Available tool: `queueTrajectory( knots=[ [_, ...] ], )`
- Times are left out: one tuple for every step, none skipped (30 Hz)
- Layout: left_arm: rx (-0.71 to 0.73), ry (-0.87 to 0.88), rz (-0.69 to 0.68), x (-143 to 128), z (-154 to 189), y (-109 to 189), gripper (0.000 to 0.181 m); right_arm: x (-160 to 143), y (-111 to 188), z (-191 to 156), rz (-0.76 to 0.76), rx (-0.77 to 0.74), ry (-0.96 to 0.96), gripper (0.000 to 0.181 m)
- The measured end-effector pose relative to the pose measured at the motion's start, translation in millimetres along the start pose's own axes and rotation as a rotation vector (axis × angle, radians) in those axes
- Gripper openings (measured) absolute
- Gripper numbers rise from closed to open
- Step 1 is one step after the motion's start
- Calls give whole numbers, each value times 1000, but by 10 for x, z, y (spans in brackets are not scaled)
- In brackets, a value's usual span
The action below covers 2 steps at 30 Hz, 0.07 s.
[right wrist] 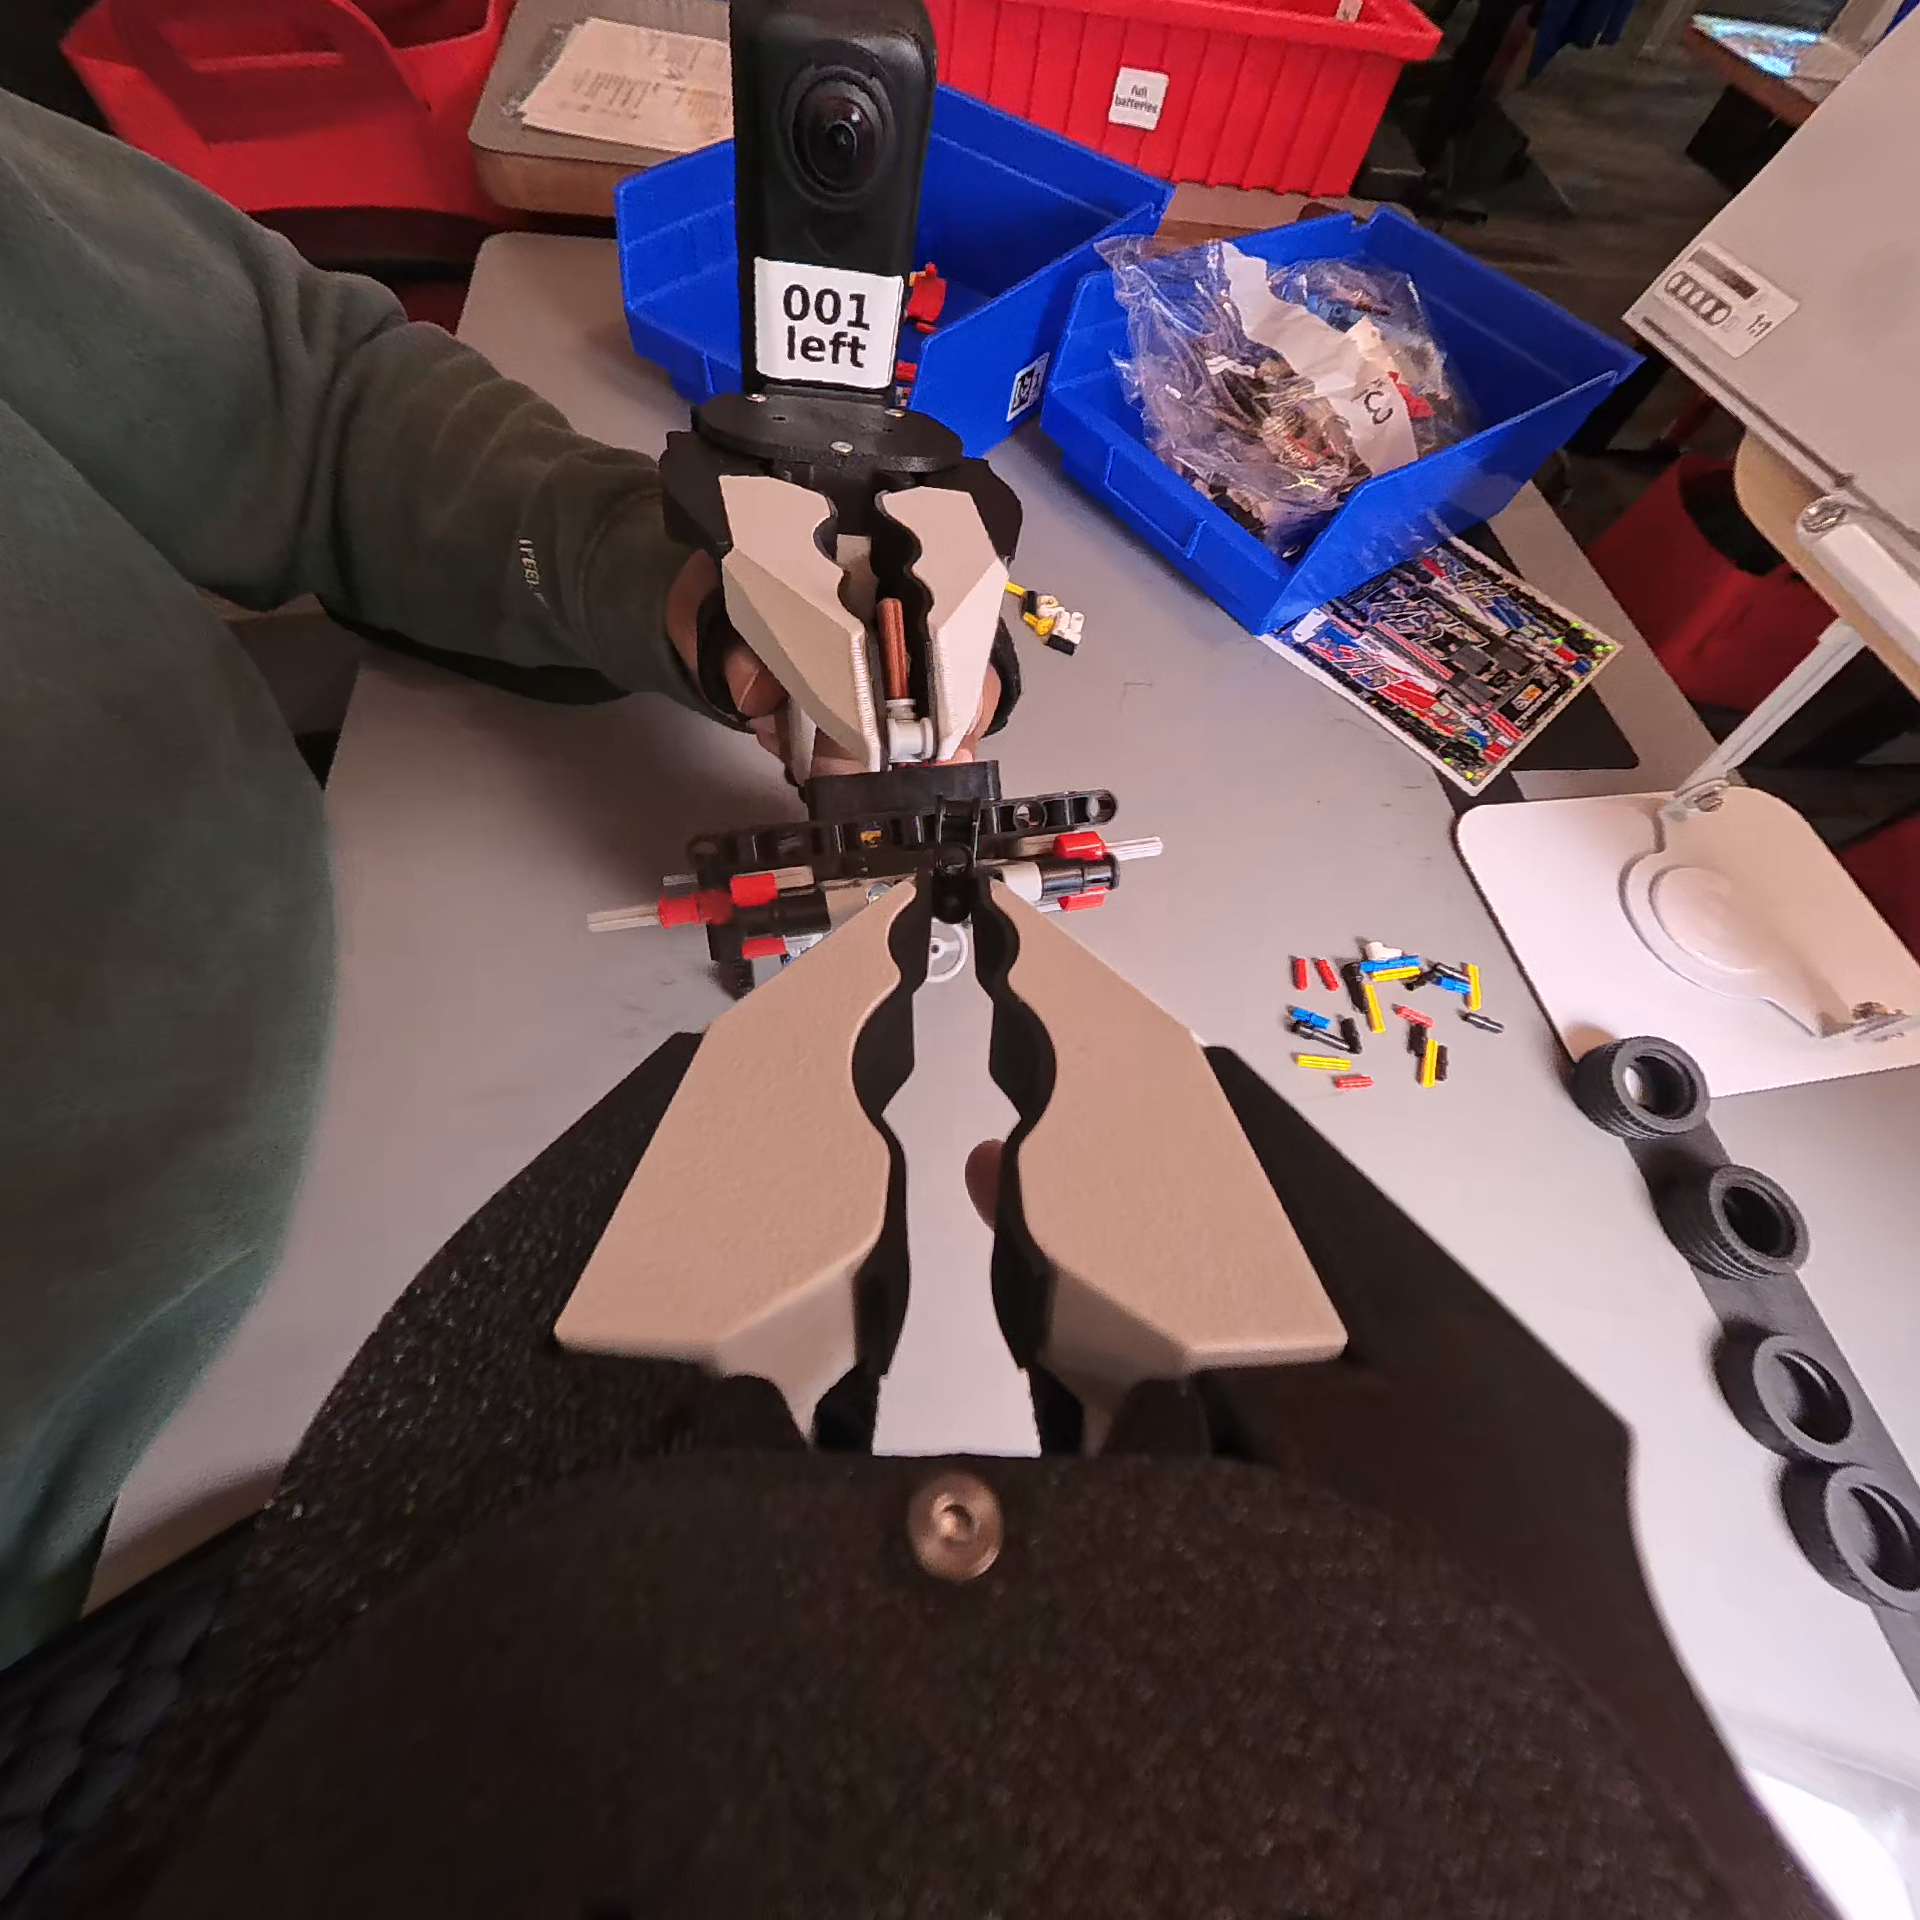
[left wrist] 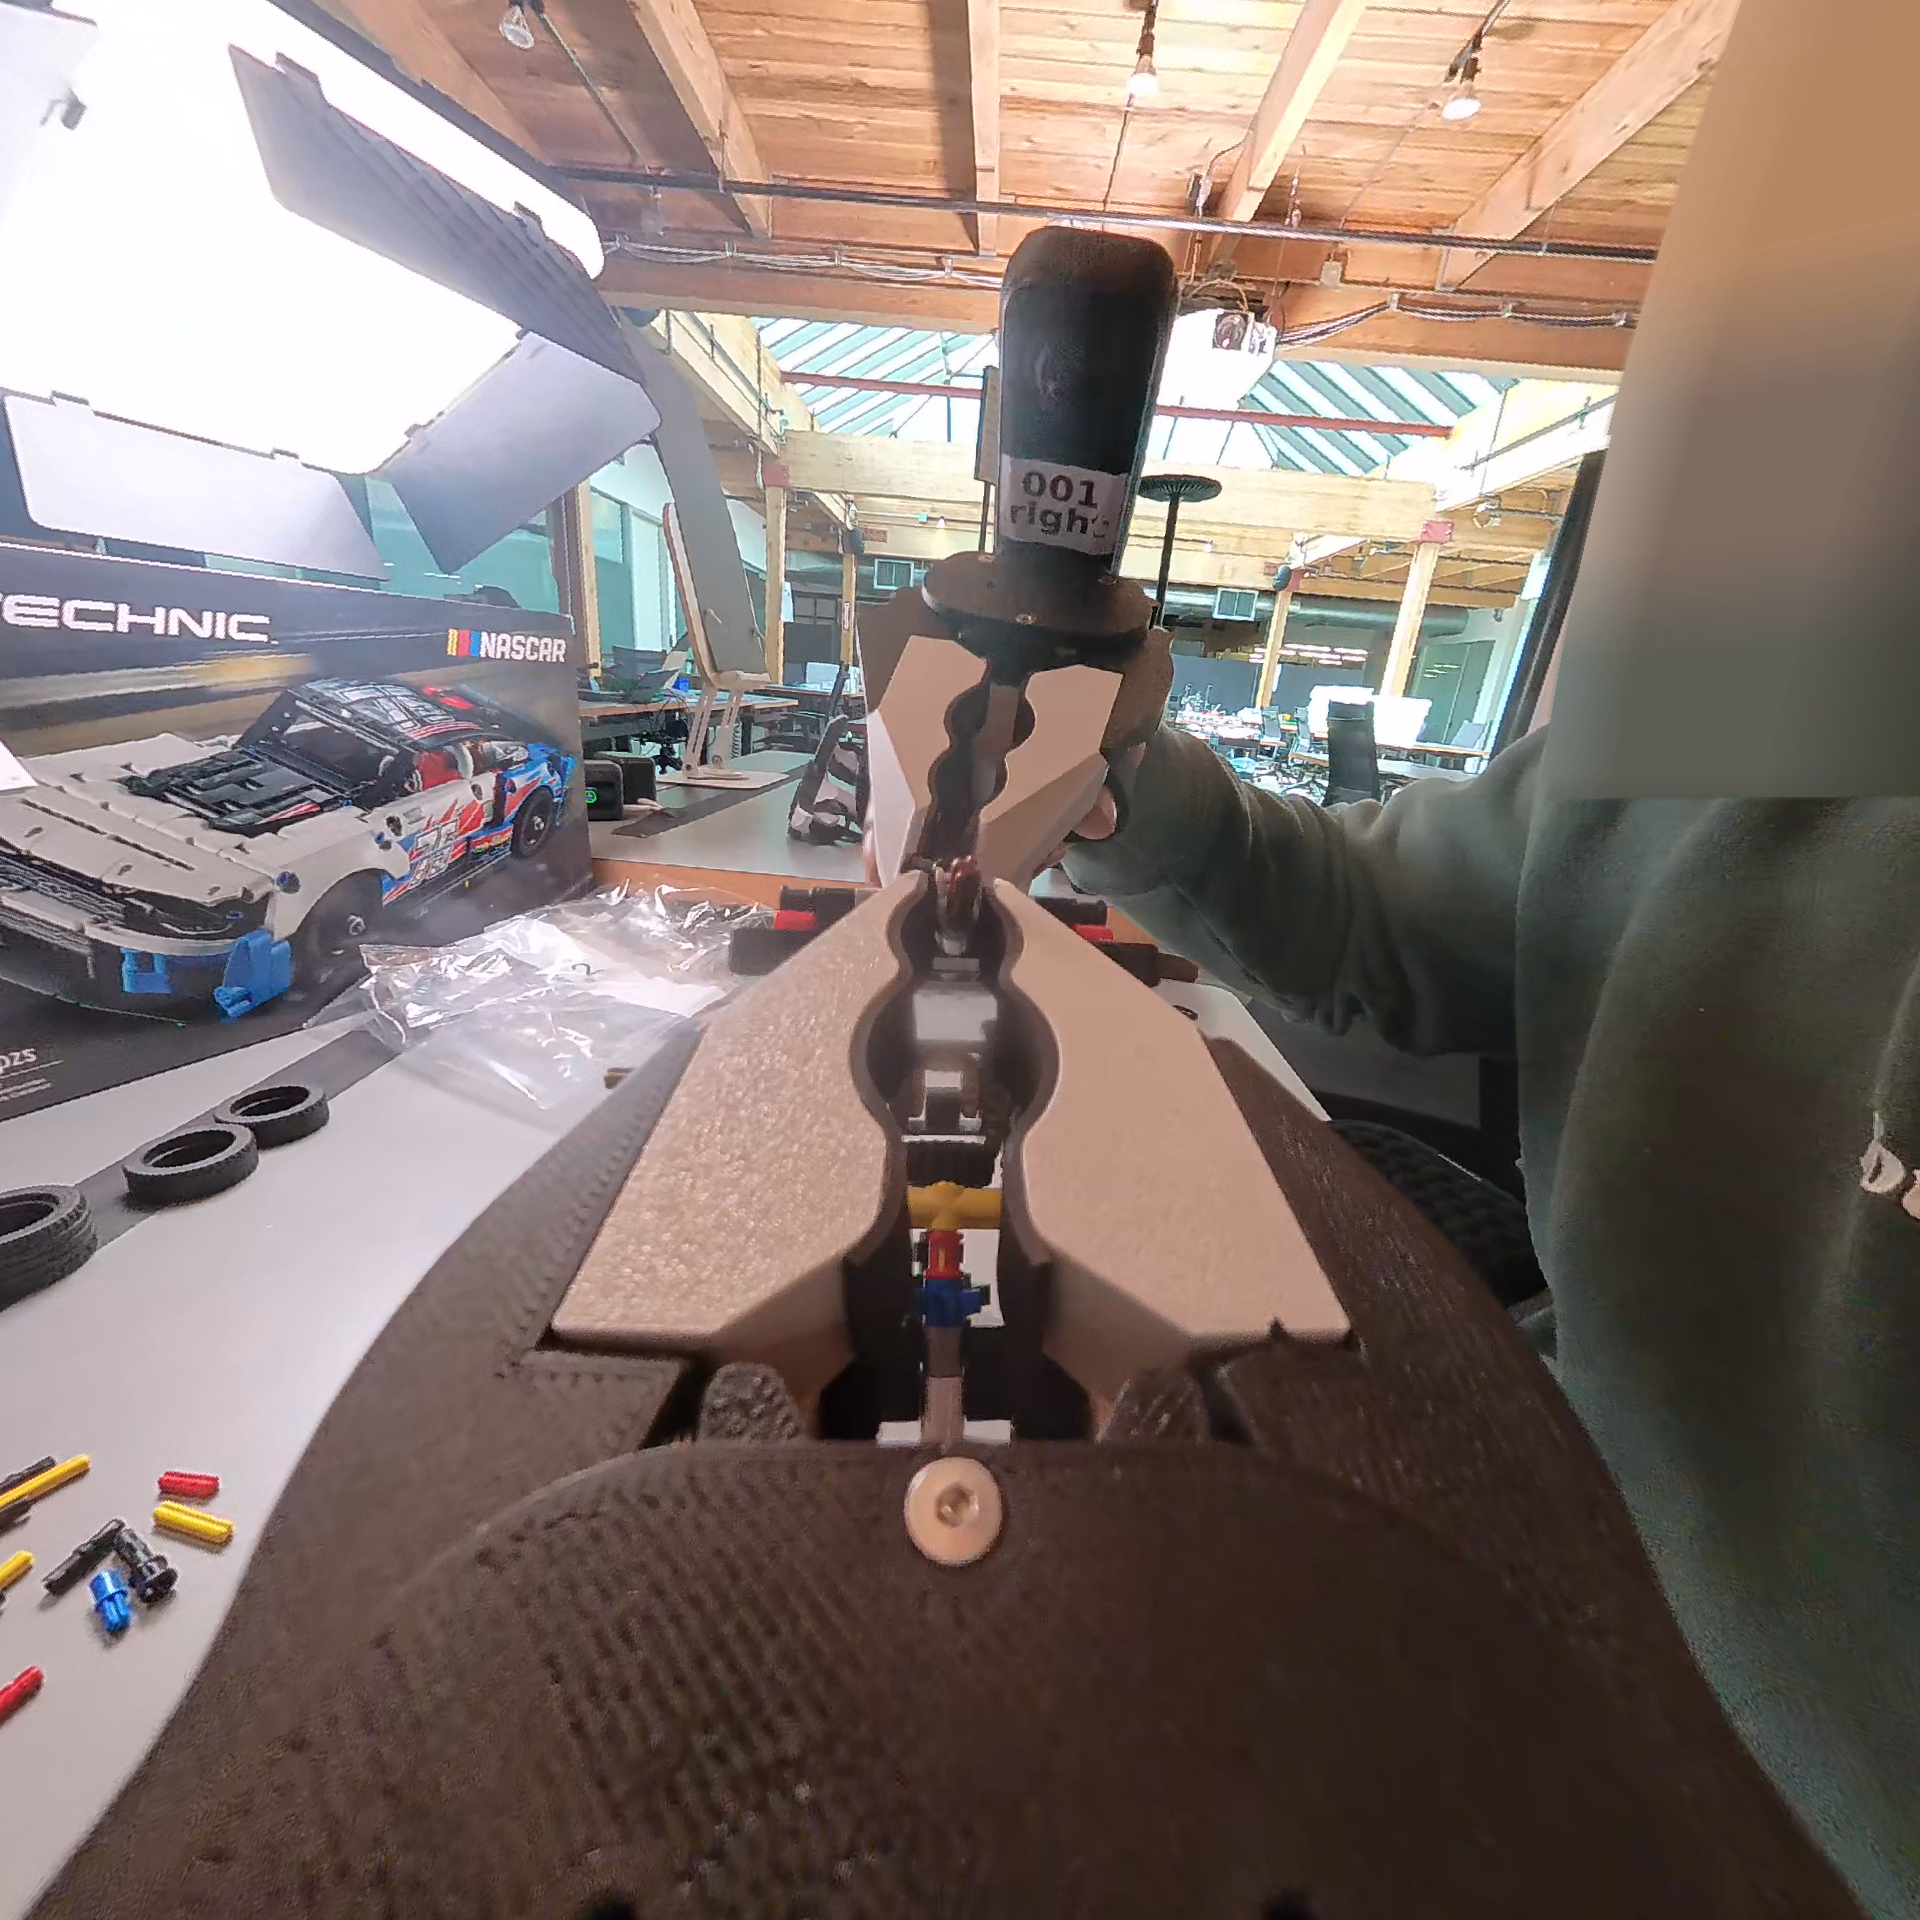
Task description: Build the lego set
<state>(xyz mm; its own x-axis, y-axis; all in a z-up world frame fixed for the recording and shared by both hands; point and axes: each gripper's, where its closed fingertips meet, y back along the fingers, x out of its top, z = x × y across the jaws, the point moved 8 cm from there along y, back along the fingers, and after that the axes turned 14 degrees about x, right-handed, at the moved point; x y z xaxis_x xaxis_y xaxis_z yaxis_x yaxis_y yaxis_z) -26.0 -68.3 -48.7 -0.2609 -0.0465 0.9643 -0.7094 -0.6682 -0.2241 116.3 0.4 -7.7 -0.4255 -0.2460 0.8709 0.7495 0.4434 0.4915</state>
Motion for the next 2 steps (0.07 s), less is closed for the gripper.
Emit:
queueTrajectory(
  knots=[
    [-7,1,-4,-7,2,0,5,-13,-2,-2,5,7,-4,4],
    [-13,2,-7,-12,3,-1,5,-25,-2,-4,11,15,-7,4]
  ],
)
